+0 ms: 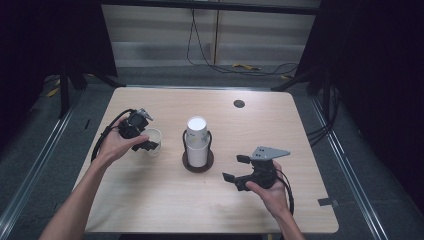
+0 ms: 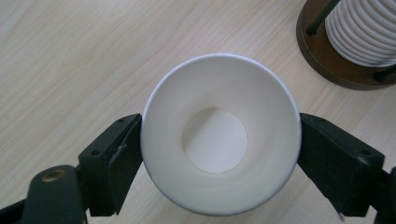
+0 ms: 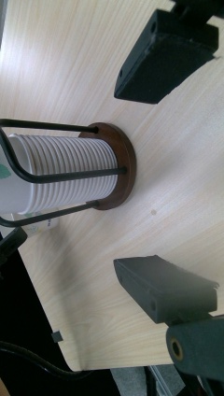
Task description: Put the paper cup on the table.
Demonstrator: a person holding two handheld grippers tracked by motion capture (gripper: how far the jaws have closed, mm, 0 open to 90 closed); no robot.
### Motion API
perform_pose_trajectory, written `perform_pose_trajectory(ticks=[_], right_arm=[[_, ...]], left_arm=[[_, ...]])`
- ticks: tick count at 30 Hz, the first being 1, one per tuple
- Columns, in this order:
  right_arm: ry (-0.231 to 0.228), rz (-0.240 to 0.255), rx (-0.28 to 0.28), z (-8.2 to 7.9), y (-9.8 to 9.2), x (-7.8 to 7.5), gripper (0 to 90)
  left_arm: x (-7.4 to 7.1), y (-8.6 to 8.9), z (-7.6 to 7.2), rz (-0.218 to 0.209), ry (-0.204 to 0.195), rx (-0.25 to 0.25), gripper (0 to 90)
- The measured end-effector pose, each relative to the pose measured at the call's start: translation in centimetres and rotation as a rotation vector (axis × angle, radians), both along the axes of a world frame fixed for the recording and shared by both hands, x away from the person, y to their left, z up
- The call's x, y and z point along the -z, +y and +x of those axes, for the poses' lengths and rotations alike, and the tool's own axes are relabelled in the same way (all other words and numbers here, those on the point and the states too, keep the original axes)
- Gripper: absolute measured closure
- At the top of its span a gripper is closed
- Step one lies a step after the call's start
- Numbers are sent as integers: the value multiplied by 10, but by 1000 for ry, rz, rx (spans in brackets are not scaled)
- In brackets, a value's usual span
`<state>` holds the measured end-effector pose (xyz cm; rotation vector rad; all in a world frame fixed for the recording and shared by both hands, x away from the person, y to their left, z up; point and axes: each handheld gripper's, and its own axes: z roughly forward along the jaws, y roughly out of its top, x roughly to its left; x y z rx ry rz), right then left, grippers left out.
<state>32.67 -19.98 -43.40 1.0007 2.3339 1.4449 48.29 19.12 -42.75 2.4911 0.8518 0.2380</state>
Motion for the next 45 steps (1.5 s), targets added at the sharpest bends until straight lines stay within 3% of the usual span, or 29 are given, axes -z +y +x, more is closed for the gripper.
perform_pose_trajectory(ticks=[2, 5, 8, 10, 13, 19, 27, 33, 42, 45], right_arm=[[2, -1, 4, 0, -1, 0, 147], [2, 0, 4, 0, -1, 0, 147], [4, -1, 5, 1, -2, 1, 146], [3, -3, 5, 0, -1, 1, 147], [3, -3, 5, 0, -1, 1, 149], [7, -4, 10, 0, -2, 2, 149], [9, -6, 12, 1, -2, 2, 150], [7, -8, 18, 1, -4, 3, 150], [-5, -18, 35, 1, -3, 3, 164], [-10, -23, 45, 1, -4, 4, 164]], left_arm=[[0, 3, 0, -14, -6, -3, 173], [-1, 8, -1, -72, -6, -6, 170], [0, 11, 0, -141, 24, -21, 163], [-2, 12, -3, -153, -13, -36, 168], [-3, 15, -6, -196, -30, -52, 161], [-5, 19, -12, -242, -97, -69, 163], [-3, 21, -22, -301, -127, -94, 178], [-4, 22, -29, -336, -176, -104, 178], [-4, 20, -41, -397, -215, -98, 179], [-4, 22, -45, -423, -210, -87, 180]])
